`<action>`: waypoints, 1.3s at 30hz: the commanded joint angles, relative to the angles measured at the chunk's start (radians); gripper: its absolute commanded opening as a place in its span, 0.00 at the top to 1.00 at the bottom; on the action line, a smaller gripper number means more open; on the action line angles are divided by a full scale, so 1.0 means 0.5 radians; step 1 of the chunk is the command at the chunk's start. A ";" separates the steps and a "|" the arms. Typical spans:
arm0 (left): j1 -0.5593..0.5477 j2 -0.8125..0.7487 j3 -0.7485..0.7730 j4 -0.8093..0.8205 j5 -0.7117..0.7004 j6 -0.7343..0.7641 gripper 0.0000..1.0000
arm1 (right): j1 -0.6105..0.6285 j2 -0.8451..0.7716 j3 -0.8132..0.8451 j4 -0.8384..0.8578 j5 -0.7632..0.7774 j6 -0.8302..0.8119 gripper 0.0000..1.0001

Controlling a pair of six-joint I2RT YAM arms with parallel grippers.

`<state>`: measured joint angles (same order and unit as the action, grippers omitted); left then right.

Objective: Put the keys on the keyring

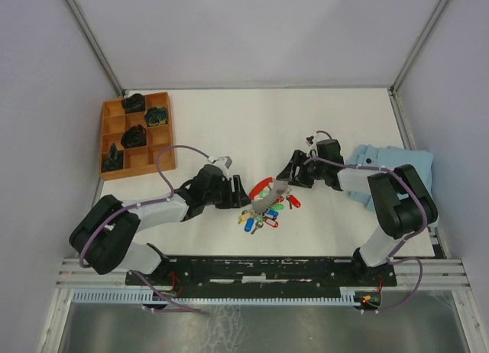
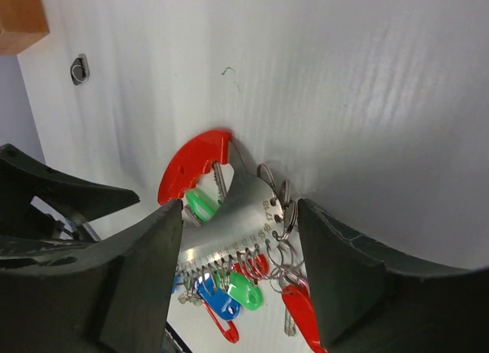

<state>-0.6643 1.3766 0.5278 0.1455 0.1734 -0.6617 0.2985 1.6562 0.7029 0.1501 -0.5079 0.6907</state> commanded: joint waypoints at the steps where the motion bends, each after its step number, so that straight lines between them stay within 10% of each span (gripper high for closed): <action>1: -0.038 0.114 0.075 0.181 -0.014 -0.036 0.32 | 0.033 0.156 0.037 0.170 -0.010 0.069 0.31; 11: -0.053 0.359 0.053 0.372 0.021 -0.124 0.37 | 0.060 0.257 0.024 0.319 -0.154 0.115 0.52; 22: -0.050 0.387 -0.039 0.608 0.095 -0.244 0.37 | 0.060 0.142 0.007 0.466 -0.288 0.123 0.98; 39: 0.126 0.413 -0.168 1.093 0.552 -0.304 0.30 | 0.059 -0.018 -0.081 0.813 -0.392 0.191 0.99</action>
<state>-0.6125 1.5501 0.4614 0.5201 0.3359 -0.7620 0.3264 1.6772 0.6758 0.4500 -0.6621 0.7628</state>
